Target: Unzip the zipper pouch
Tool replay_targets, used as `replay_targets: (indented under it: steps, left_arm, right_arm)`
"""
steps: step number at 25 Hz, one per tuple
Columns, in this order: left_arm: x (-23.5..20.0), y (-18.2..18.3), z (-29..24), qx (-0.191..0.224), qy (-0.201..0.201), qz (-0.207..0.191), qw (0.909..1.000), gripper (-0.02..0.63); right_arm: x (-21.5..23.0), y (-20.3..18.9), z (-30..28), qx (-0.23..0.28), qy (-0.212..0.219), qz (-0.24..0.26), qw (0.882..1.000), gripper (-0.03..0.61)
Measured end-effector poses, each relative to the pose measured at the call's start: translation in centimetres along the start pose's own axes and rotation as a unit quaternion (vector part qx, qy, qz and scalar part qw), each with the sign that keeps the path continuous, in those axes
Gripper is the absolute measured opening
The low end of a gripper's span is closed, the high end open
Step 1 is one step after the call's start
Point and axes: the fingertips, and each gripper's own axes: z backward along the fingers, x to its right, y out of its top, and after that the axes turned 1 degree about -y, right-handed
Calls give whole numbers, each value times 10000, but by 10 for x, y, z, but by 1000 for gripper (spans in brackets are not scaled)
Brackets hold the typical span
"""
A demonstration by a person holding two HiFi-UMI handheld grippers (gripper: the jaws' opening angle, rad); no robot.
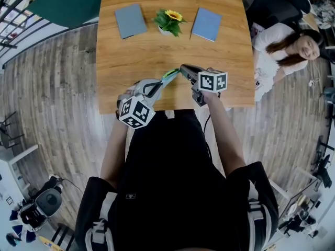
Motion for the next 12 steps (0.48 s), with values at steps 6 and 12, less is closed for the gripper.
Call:
replay_targets:
  steps: [6, 12]
  left_arm:
    - [0, 1, 0, 37, -30, 8, 10000, 9]
    - [-1, 5, 3, 89, -27, 46, 9999, 9]
  right_arm:
    - [9, -2, 5, 63, -88, -46, 9999, 12]
    - [18, -2, 11, 116, -182, -77, 9997, 11]
